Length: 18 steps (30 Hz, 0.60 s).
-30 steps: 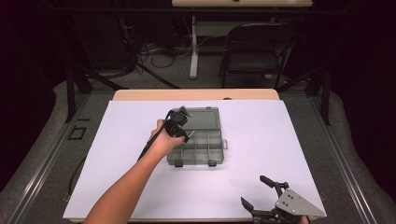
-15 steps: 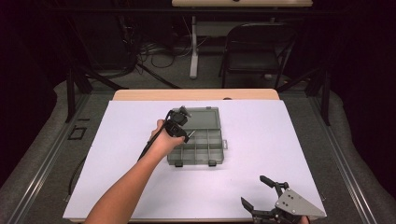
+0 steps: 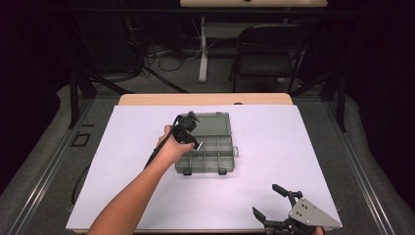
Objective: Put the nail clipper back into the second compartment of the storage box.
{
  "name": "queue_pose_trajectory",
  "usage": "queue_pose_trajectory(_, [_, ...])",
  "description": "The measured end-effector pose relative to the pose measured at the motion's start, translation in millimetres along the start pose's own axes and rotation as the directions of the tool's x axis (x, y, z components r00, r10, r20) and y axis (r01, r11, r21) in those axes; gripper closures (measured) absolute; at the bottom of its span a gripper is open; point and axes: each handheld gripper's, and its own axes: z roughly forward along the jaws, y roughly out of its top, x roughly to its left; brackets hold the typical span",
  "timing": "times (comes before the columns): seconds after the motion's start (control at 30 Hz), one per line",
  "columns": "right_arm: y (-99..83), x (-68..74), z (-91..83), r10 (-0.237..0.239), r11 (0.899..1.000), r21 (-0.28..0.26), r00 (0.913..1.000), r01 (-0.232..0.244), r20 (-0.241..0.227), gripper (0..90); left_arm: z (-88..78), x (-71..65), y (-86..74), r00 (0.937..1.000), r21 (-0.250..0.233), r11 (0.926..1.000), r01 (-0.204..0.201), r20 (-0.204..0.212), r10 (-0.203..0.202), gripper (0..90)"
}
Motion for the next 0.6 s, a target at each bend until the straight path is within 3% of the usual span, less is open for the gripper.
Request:
queue_pose_trajectory(0.2, [0.1,0.2,0.0,0.000,1.000,-0.001,1.0000,0.000,0.001,11.9,-3.2,-1.8,-0.3,0.9999,-0.035,0.9994,0.001,-0.011,-0.002,53.9])
queue_pose_trajectory(0.43, [-0.1,0.1,-0.1,0.000,1.000,0.001,1.0000,0.000,0.001,11.9,-8.7,-4.7,-1.3,0.9987,-0.079,0.9963,-0.031,-0.043,0.028,35.8])
queue_pose_trajectory(0.6, [-0.7,-0.8,-0.2,0.005,1.000,0.000,1.0000,-0.005,0.002,11.9,-15.0,-4.7,-3.7,0.9977,-0.106,0.9924,-0.062,-0.034,0.059,25.0])
